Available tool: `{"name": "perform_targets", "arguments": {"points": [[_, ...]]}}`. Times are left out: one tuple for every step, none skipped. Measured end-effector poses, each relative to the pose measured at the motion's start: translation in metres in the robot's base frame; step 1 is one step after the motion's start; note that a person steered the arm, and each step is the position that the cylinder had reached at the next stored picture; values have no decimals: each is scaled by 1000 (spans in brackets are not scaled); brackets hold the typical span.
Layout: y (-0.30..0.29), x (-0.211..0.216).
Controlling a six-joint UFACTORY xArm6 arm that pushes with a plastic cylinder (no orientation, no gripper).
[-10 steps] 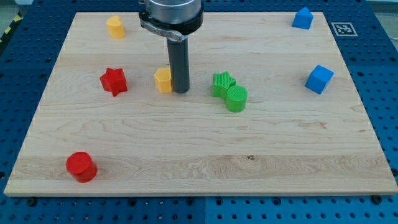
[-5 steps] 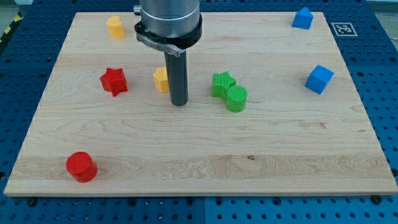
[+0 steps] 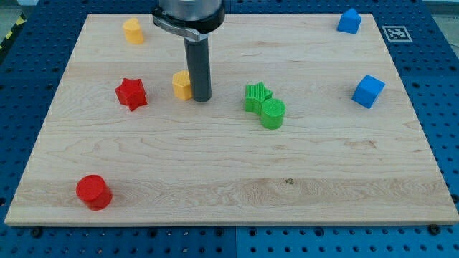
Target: Push the yellow hexagon towards the yellow heart
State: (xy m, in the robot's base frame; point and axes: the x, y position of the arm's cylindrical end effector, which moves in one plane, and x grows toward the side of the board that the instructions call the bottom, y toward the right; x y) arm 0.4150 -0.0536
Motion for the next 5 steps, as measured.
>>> {"name": "perform_targets", "arguments": {"points": [[-6,7],[-11,12],[-11,-2],[-11,-2],[-11,-3]]}}
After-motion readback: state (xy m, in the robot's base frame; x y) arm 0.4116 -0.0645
